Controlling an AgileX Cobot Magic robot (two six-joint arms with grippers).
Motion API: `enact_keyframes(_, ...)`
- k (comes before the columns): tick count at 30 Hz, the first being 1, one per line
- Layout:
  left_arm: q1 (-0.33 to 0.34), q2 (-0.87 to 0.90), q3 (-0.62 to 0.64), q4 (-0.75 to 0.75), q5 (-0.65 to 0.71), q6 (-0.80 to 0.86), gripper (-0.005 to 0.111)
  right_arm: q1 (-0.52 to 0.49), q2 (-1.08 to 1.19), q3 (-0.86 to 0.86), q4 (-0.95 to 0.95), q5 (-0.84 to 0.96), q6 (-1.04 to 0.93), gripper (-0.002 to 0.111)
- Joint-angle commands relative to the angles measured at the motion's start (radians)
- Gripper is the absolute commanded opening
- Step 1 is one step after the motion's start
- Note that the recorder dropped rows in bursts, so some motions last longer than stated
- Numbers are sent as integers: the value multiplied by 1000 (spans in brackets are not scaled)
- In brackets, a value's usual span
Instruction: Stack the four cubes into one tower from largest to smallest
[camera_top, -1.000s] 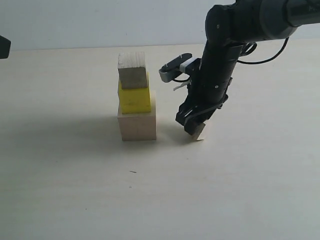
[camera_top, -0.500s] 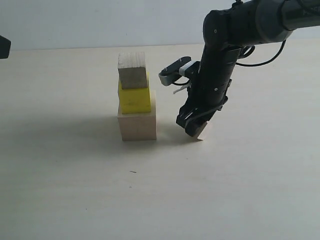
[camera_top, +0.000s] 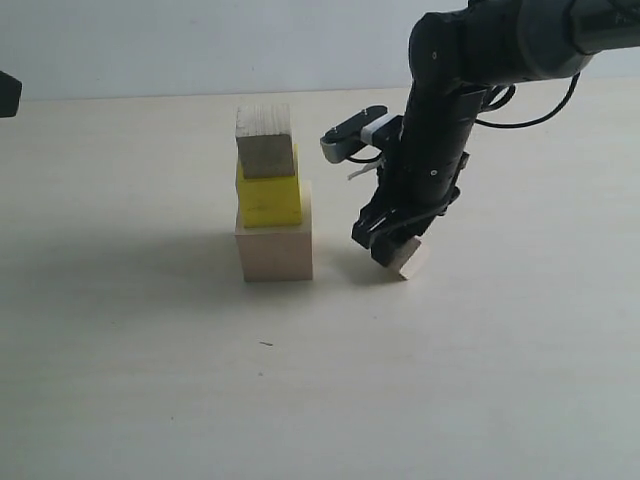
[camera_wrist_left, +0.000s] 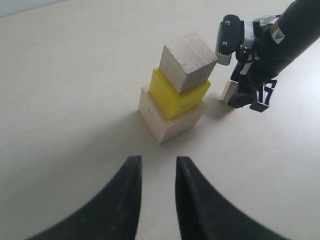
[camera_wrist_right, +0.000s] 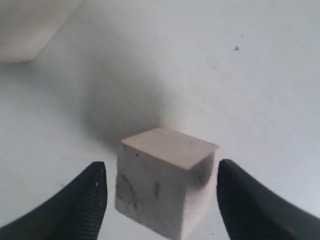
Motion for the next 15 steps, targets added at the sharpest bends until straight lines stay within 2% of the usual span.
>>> enact_keyframes(1, 3, 1, 3, -13, 1, 4, 26, 3, -44, -18, -1, 5, 5, 65)
enact_keyframes(15, 3, 1, 44, -15, -19, 7, 26, 3, -53, -22, -39, -7, -25, 66)
